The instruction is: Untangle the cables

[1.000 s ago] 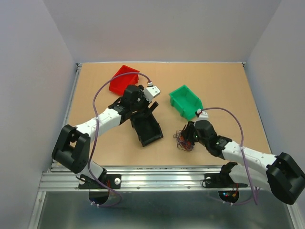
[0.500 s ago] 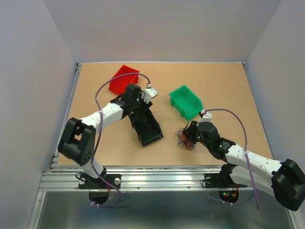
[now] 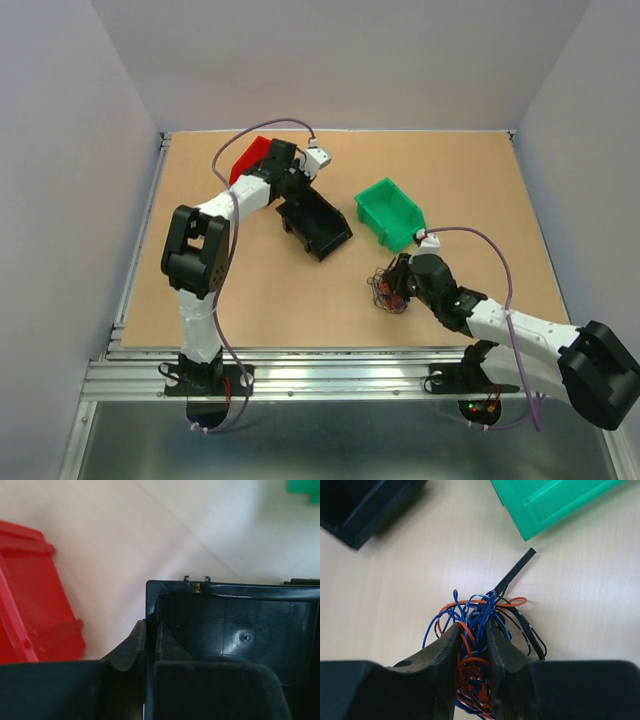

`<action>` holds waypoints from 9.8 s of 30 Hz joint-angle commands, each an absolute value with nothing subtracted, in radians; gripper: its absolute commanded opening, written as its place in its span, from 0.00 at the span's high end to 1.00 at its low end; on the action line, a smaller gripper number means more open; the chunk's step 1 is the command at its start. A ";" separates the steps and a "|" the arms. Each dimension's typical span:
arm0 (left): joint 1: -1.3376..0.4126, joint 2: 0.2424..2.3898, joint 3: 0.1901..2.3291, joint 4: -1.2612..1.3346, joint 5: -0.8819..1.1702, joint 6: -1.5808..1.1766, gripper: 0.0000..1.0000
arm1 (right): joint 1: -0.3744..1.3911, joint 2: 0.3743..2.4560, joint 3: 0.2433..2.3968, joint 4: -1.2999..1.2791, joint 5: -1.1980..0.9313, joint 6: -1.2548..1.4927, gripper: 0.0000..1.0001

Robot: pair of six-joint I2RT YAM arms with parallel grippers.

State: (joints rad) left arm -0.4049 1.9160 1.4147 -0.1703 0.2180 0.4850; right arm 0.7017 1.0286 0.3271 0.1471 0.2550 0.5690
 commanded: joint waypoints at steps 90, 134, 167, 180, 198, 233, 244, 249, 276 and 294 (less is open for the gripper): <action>-0.690 1.105 0.710 0.305 0.465 0.402 1.00 | 0.828 1.010 0.290 0.302 0.442 0.549 0.99; -0.635 1.053 0.762 0.158 0.761 0.450 1.00 | 0.884 1.444 0.348 1.032 -0.017 0.316 0.77; -0.388 0.528 0.489 0.621 0.361 0.238 1.00 | 0.884 0.234 0.110 0.101 0.541 0.533 0.74; -0.399 0.526 0.512 0.491 0.851 0.324 1.00 | 0.884 0.826 0.158 0.685 -0.049 0.288 0.19; -0.399 0.609 0.966 0.371 0.625 0.245 1.00 | 0.913 1.480 0.454 0.838 0.098 0.288 0.82; -0.399 0.597 0.571 0.330 0.767 0.476 0.25 | 0.913 0.897 0.733 0.305 0.026 0.253 0.99; -0.428 0.827 0.618 0.482 0.992 0.356 0.15 | 0.913 1.014 1.000 0.284 -0.083 0.216 0.99; -0.558 0.980 0.638 0.482 0.899 0.412 0.15 | 0.913 1.023 1.034 0.328 -0.107 0.224 0.99; -0.566 0.882 0.627 0.227 0.733 0.500 0.89 | 0.913 0.830 1.120 0.197 0.040 0.204 0.81; -0.535 0.908 0.718 0.075 0.893 0.523 0.84 | 0.911 1.017 0.818 0.089 0.035 0.045 0.22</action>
State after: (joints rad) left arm -0.5537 0.9546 0.6575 0.0593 0.8181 0.5354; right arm 0.9054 0.9672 0.8032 0.0868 0.0429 0.1135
